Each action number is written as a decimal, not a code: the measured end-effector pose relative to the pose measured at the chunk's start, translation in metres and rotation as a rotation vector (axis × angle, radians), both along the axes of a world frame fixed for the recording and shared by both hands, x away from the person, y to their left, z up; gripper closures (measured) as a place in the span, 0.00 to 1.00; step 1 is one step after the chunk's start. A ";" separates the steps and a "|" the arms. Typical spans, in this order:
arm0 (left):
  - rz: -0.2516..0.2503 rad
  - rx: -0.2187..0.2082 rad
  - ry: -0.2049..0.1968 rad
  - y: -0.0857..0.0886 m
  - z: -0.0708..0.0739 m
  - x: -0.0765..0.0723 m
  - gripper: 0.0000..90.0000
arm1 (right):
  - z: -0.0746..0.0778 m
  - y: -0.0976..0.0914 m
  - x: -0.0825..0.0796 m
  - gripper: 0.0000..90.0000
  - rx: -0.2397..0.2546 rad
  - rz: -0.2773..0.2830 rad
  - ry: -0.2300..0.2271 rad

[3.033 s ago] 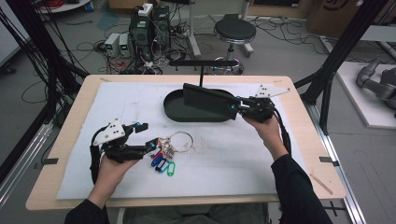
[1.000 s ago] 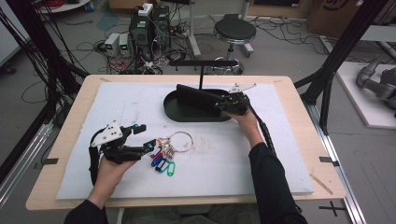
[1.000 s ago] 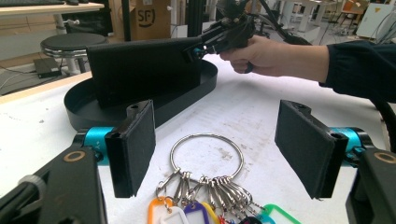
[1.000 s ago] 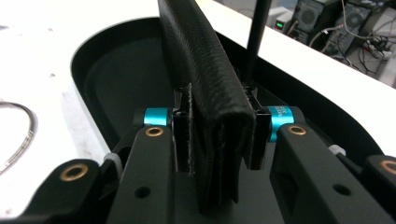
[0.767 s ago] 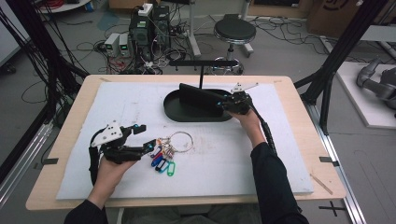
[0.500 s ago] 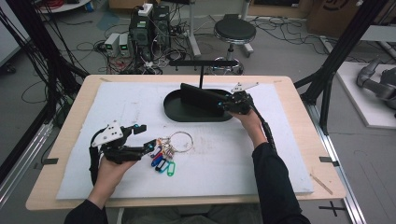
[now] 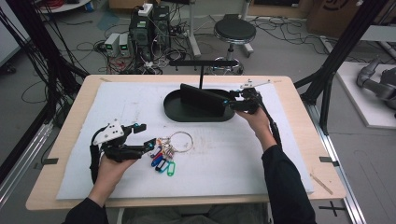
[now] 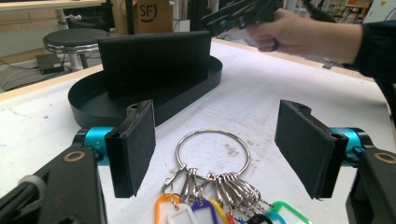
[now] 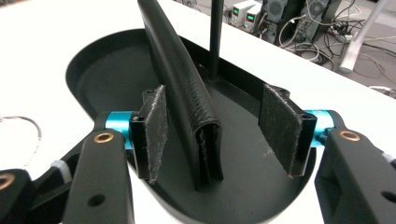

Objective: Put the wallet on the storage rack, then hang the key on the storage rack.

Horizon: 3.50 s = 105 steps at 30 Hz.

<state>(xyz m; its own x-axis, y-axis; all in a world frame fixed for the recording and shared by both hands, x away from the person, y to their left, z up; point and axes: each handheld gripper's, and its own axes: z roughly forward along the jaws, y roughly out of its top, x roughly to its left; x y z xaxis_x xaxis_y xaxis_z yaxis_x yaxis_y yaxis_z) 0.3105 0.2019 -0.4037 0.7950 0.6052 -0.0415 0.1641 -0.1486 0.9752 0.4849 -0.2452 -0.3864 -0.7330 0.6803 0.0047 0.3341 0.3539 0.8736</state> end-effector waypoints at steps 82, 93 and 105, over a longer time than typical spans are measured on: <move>0.160 0.077 0.039 -0.001 0.002 0.012 0.26 | -0.009 -0.096 -0.134 0.34 0.142 -0.217 -0.143; 0.153 0.088 0.037 -0.012 0.009 0.020 0.26 | -0.011 -0.100 -0.132 0.34 0.129 -0.231 -0.137; 0.112 0.112 0.066 -0.023 0.006 0.032 0.31 | -0.012 -0.098 -0.129 0.34 0.121 -0.231 -0.127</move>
<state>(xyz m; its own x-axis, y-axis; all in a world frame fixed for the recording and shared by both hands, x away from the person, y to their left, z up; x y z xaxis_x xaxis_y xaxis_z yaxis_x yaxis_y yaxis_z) 0.3422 0.1785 -0.3973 0.7203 0.6934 -0.0187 0.2491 -0.2334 0.9399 0.3557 -0.3434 -0.3987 -0.5583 0.8295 0.0142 0.2787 0.1714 0.9450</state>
